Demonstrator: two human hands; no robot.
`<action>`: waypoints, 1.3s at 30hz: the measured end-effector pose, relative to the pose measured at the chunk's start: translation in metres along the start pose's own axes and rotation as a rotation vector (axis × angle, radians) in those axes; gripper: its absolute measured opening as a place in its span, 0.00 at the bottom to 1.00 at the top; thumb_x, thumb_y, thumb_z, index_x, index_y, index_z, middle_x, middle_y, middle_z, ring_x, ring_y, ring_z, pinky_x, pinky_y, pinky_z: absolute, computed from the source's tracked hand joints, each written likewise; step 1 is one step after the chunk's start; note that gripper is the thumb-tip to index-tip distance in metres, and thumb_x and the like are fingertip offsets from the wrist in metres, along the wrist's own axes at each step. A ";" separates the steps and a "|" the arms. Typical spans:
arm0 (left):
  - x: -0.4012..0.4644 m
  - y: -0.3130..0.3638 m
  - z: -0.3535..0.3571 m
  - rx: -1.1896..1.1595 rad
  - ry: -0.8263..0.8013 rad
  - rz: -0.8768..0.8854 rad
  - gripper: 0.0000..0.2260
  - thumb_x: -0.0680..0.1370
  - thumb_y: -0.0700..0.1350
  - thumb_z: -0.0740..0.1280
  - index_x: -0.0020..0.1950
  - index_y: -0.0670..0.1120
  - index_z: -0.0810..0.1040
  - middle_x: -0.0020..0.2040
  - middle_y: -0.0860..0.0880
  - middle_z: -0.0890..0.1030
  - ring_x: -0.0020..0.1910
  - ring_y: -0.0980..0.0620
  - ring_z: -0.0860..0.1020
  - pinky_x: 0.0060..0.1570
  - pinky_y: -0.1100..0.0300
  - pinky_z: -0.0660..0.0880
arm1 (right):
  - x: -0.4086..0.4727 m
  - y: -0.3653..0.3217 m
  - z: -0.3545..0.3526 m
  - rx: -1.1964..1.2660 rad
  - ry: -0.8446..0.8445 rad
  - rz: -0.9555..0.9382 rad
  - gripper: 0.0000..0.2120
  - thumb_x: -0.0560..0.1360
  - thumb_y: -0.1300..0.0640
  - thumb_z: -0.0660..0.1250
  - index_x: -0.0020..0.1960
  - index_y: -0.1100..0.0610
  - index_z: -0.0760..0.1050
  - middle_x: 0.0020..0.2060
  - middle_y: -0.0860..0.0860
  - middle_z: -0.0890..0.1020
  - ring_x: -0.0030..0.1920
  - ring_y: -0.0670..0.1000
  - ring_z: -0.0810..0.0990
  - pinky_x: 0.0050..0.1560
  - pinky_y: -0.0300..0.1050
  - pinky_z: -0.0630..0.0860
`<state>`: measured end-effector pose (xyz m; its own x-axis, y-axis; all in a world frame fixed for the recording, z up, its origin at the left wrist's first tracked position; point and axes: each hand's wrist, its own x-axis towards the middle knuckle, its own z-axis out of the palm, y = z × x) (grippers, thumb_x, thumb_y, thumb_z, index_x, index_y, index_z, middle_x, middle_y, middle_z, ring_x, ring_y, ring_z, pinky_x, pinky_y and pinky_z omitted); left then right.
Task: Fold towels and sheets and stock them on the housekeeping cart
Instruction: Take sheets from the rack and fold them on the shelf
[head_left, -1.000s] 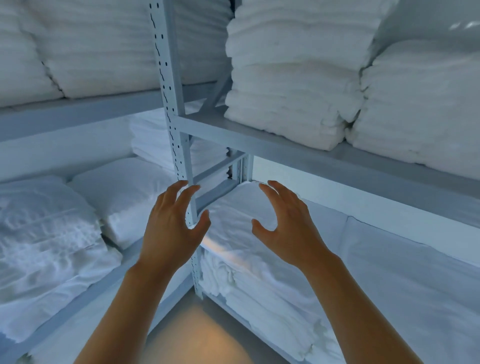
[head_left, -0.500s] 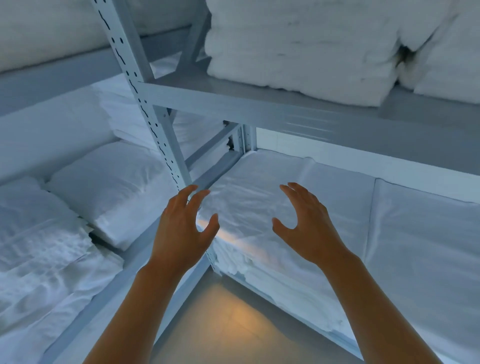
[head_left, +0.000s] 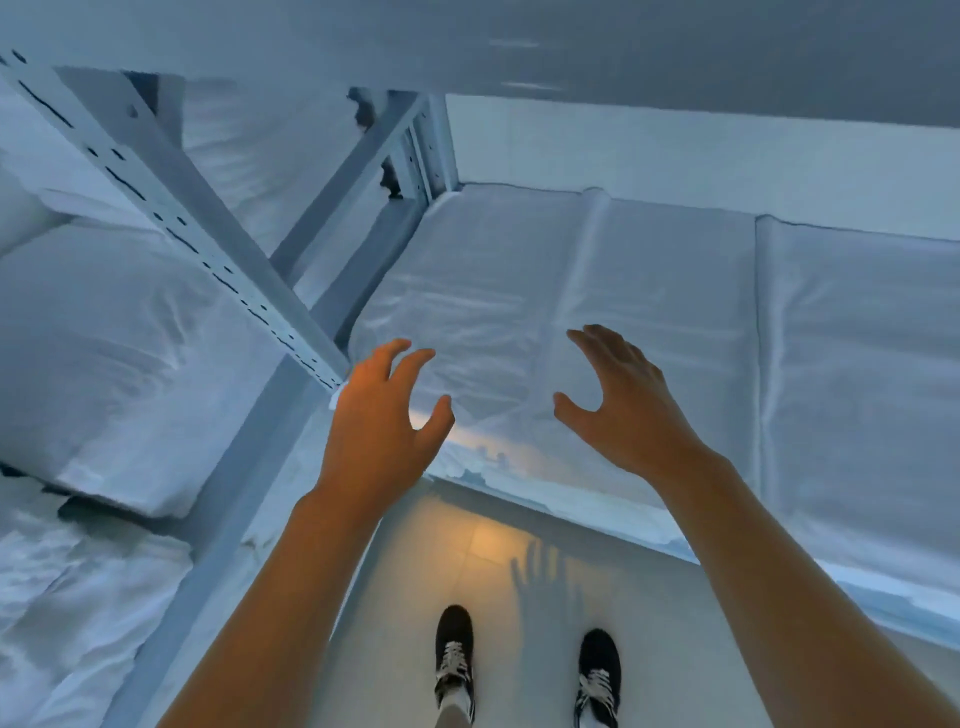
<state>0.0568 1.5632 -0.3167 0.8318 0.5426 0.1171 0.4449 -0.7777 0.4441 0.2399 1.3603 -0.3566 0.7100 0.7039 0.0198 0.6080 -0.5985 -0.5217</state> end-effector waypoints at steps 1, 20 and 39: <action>0.010 -0.004 0.009 -0.009 -0.037 0.017 0.22 0.81 0.55 0.67 0.75 0.51 0.73 0.76 0.50 0.69 0.74 0.48 0.69 0.71 0.45 0.72 | 0.002 0.006 0.008 -0.003 0.000 0.040 0.36 0.76 0.38 0.66 0.80 0.48 0.60 0.80 0.49 0.62 0.79 0.53 0.61 0.78 0.56 0.60; 0.107 0.002 0.255 0.288 -0.502 0.443 0.32 0.84 0.62 0.54 0.84 0.54 0.47 0.85 0.49 0.45 0.83 0.45 0.45 0.78 0.38 0.54 | 0.016 0.190 0.133 -0.124 0.014 0.468 0.33 0.83 0.38 0.53 0.84 0.48 0.48 0.84 0.46 0.45 0.83 0.54 0.42 0.80 0.63 0.46; 0.079 0.080 0.313 0.239 -0.466 0.414 0.28 0.84 0.60 0.54 0.81 0.50 0.60 0.83 0.47 0.59 0.82 0.45 0.54 0.78 0.41 0.55 | 0.001 0.238 0.096 -0.303 0.129 0.790 0.29 0.80 0.45 0.64 0.76 0.59 0.62 0.71 0.56 0.67 0.68 0.59 0.67 0.59 0.61 0.75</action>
<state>0.2618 1.4443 -0.5504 0.9823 0.0321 -0.1848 0.0750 -0.9702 0.2302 0.3510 1.2550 -0.5626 0.9891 -0.0009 -0.1470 -0.0266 -0.9846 -0.1730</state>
